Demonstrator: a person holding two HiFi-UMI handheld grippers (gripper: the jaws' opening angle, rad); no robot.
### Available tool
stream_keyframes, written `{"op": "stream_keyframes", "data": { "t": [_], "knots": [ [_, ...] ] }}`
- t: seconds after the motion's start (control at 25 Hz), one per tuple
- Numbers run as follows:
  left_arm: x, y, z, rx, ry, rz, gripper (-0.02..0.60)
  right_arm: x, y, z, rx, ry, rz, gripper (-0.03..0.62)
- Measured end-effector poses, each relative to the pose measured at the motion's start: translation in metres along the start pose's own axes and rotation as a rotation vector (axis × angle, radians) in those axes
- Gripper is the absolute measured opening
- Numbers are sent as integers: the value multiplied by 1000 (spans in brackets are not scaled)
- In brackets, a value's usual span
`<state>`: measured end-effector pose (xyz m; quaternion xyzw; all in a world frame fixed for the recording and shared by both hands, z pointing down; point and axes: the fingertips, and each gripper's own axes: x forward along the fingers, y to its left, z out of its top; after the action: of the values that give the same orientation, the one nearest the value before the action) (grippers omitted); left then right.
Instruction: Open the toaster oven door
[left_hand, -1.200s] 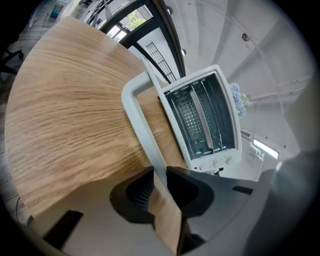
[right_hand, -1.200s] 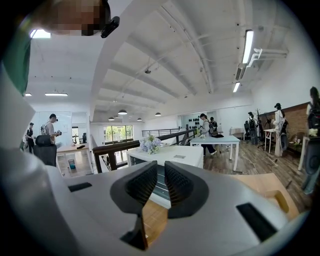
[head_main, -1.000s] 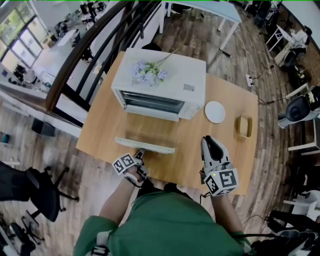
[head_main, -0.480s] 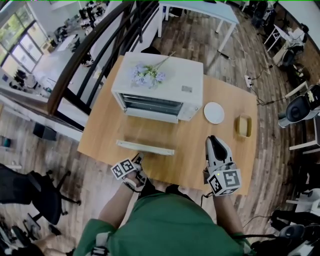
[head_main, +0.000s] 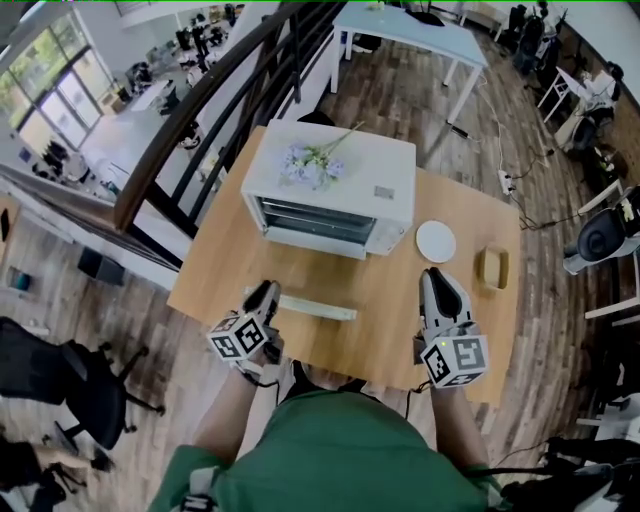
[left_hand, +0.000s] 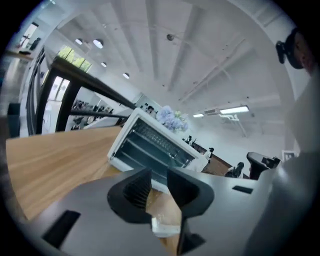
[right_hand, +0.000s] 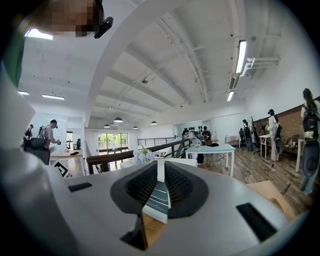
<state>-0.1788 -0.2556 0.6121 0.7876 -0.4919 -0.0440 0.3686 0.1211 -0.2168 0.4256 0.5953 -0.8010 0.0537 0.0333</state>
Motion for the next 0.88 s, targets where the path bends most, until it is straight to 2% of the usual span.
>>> {"op": "stream_keyframes", "data": {
  "t": [0.12, 0.28, 0.44, 0.52, 0.72, 0.88],
  "knots": [
    [0, -31, 41, 162, -69, -30, 101, 1, -2, 14, -14, -28, -1, 61],
    [-2, -74, 85, 372, -150, -52, 186, 0, -3, 33, -34, -72, -3, 61],
    [-7, -133, 120, 549, -236, -112, 203, -4, -6, 52, -47, -113, -13, 61],
    [-10, -159, 130, 595, -270, -148, 210, -7, -8, 58, -50, -124, -19, 60],
    [-13, -201, 149, 640, -340, -207, 230, -14, -12, 68, -65, -152, -46, 55],
    [-18, -220, 152, 757, -363, -206, 230, -25, -16, 83, -81, -214, -84, 54]
  ]
}}
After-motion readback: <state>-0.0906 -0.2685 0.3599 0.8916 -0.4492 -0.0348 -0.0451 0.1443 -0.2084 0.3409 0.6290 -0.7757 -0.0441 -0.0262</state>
